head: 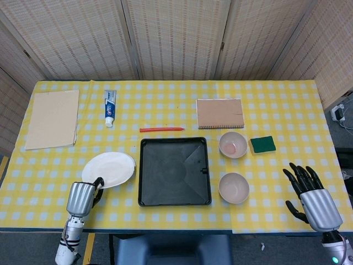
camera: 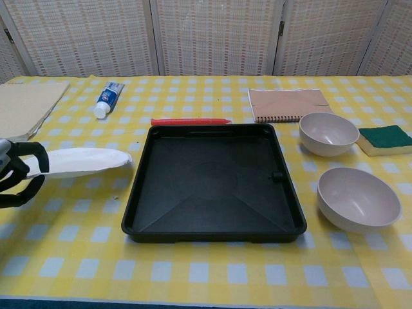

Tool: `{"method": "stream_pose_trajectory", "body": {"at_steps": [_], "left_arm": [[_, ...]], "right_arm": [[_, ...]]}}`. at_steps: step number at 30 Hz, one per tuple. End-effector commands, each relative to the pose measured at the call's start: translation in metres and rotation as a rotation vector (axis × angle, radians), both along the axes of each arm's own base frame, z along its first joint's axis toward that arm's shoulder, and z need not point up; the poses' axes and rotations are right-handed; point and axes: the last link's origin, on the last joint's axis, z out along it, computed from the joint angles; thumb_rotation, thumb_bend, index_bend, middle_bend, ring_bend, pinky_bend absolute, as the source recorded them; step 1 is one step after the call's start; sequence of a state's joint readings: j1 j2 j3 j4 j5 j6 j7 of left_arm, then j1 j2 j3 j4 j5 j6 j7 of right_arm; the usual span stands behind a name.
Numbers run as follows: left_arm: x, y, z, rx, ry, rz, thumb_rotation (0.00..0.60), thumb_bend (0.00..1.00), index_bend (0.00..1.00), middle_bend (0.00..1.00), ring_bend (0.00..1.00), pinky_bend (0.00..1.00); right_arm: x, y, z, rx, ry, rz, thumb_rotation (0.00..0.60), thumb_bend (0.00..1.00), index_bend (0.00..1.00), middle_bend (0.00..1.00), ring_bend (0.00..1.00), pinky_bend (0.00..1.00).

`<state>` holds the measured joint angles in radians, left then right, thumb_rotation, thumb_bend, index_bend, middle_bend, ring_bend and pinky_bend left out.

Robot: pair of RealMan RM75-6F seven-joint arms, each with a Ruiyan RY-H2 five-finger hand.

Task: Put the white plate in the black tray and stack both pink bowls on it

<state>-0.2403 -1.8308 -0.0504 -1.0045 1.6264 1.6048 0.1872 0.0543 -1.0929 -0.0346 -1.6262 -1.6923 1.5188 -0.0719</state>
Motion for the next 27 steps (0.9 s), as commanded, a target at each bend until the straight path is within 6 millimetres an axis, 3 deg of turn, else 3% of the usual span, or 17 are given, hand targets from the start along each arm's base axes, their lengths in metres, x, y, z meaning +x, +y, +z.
{"method": "stream_pose_trajectory", "body": {"at_steps": [1,11,18,27], "left_arm": [[0.007,0.001,0.014,0.061,-0.029,-0.053,0.6,0.61,0.64,1.0,1.0,1.0],[0.032,0.002,0.033,0.138,-0.072,-0.143,0.6,0.61,0.64,1.0,1.0,1.0],[0.067,-0.006,0.015,0.078,-0.067,-0.225,0.6,0.61,0.64,1.0,1.0,1.0],[0.109,0.002,-0.018,0.0,-0.07,-0.293,0.6,0.61,0.64,1.0,1.0,1.0]], "right_arm": [[0.0,0.0,0.0,0.005,0.001,-0.004,0.6,0.36,0.0,0.0,0.0,0.0],[0.003,0.007,0.001,0.004,-0.013,0.007,0.6,0.36,0.0,0.0,0.0,0.0],[0.004,0.009,0.002,0.01,-0.022,0.015,0.6,0.36,0.0,0.0,0.0,0.0],[0.003,0.013,0.007,0.013,-0.035,0.025,0.6,0.36,0.0,0.0,0.0,0.0]]}}
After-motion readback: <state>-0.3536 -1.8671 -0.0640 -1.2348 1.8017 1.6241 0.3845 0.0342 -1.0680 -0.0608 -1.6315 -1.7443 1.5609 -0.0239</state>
